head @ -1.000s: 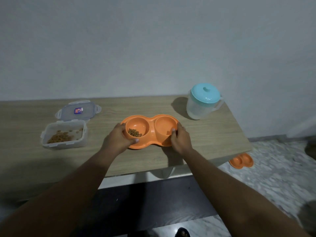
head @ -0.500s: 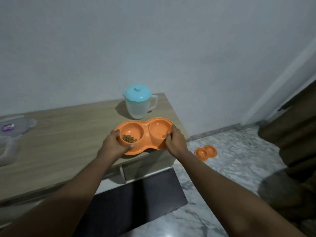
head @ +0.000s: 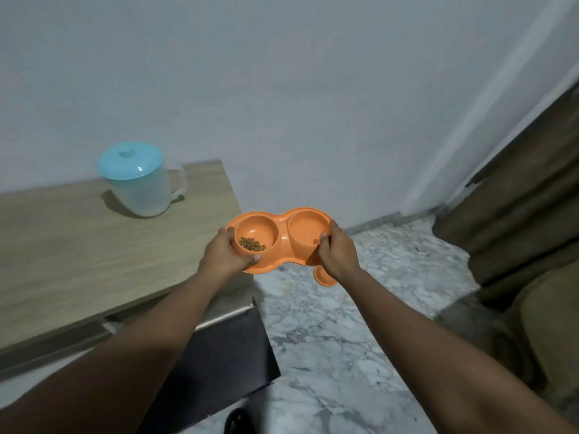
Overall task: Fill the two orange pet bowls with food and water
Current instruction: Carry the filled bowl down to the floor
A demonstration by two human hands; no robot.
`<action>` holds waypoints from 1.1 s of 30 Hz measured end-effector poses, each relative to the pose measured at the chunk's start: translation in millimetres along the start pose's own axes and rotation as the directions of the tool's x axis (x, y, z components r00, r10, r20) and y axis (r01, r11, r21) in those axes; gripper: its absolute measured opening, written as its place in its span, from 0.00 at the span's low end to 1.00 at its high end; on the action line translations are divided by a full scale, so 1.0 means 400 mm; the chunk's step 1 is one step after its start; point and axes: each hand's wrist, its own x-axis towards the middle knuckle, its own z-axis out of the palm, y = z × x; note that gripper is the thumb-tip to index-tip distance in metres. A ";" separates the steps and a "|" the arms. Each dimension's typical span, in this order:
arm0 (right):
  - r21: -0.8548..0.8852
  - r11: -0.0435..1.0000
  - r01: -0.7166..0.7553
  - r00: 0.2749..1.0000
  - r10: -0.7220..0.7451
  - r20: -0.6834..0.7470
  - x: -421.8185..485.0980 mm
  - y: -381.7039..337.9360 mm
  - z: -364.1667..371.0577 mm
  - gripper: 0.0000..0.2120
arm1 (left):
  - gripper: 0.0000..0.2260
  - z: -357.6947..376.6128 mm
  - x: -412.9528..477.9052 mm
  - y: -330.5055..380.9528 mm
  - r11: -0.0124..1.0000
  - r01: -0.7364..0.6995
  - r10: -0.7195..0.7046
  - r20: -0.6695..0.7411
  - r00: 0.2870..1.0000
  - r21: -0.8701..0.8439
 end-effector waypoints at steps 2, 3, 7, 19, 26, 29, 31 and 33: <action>0.022 0.999 -0.035 0.999 0.036 -0.014 0.033 0.049 -0.021 0.22 | 0.36 0.046 0.049 0.041 0.999 -0.045 0.044 0.025 0.999 0.016; 0.030 0.998 -0.053 0.998 0.053 -0.015 0.046 0.073 -0.028 0.23 | 0.35 0.070 0.071 0.054 0.998 -0.055 0.055 0.036 0.998 0.014; 0.052 0.994 -0.100 0.994 0.101 -0.030 0.125 0.173 -0.048 0.23 | 0.34 0.173 0.157 0.100 0.997 -0.068 0.066 0.072 0.995 0.025; 0.118 0.984 -0.136 0.986 0.123 0.110 0.346 0.483 0.126 0.28 | 0.29 0.486 0.345 -0.037 0.999 -0.026 0.028 0.080 0.996 -0.027; 0.117 0.990 -0.082 0.981 0.059 0.184 0.518 0.682 0.301 0.25 | 0.39 0.679 0.476 -0.193 1.000 0.021 -0.021 0.003 1.000 -0.005; 0.130 0.989 -0.065 0.977 0.037 0.212 0.603 0.775 0.449 0.25 | 0.36 0.772 0.556 -0.292 0.999 0.050 -0.049 -0.047 0.998 0.013; 0.125 0.990 -0.070 0.972 0.039 0.232 0.643 0.868 0.584 0.27 | 0.37 0.864 0.607 -0.410 0.991 0.132 -0.131 -0.054 0.990 0.025; 0.128 0.990 -0.052 0.975 0.023 0.221 0.678 0.886 0.621 0.28 | 0.37 0.890 0.646 -0.443 0.992 0.125 -0.125 -0.054 0.991 -0.001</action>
